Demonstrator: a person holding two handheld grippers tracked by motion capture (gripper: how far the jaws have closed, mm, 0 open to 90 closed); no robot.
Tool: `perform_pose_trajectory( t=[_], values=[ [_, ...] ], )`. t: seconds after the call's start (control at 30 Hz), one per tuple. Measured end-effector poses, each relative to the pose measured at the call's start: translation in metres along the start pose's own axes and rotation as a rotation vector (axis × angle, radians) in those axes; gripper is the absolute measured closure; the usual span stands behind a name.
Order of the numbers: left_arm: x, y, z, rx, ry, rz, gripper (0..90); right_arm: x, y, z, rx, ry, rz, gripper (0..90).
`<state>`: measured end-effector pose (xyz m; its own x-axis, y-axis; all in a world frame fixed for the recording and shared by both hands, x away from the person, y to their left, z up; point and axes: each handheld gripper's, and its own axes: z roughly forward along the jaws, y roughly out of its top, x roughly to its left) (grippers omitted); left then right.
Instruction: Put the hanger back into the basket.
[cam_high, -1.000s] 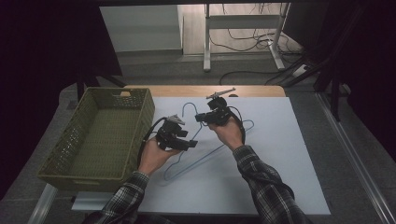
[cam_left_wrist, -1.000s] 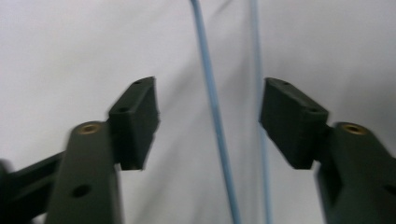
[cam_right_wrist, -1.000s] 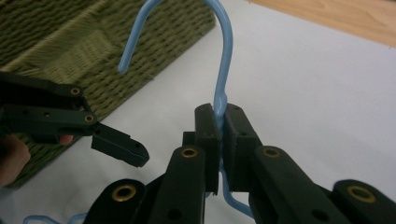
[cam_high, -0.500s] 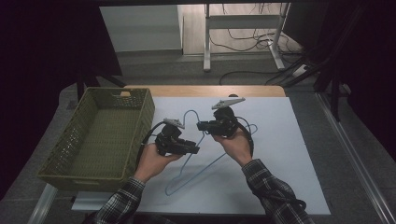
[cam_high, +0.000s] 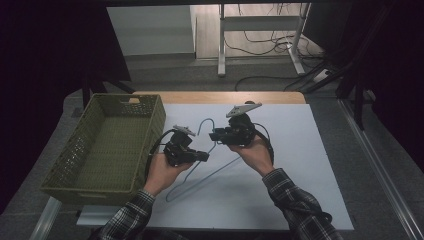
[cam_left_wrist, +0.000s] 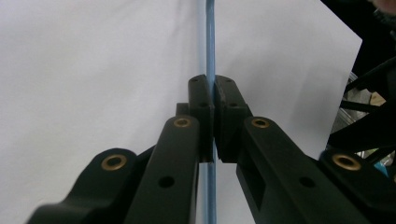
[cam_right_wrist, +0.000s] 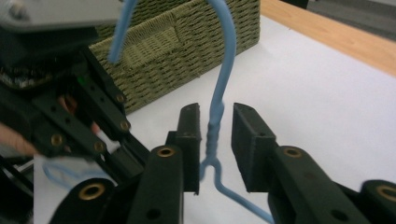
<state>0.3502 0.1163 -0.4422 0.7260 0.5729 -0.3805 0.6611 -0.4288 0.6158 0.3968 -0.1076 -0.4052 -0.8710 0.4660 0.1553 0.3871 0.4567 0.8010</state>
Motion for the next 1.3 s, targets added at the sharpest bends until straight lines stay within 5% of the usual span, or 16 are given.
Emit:
perform_pose_trajectory(
  t=[0.23,0.63,0.77,1.3],
  values=[
    [0.0,0.004,-0.019,-0.032,0.009,-0.011,87.5,-0.001,0.009,-0.034,0.035,-0.081,-0.081,53.3],
    [0.0,0.014,-0.055,-0.066,0.012,0.004,87.4,0.014,-0.029,-0.069,0.021,-0.103,-0.022,24.4],
    [-0.001,0.018,-0.074,-0.076,0.026,0.016,87.4,0.022,-0.042,-0.082,0.006,-0.146,0.007,12.5],
    [0.032,-0.001,-0.166,-0.147,0.166,-0.026,87.5,0.028,-0.084,-0.116,-0.032,-0.164,0.08,6.0]
  ],
)
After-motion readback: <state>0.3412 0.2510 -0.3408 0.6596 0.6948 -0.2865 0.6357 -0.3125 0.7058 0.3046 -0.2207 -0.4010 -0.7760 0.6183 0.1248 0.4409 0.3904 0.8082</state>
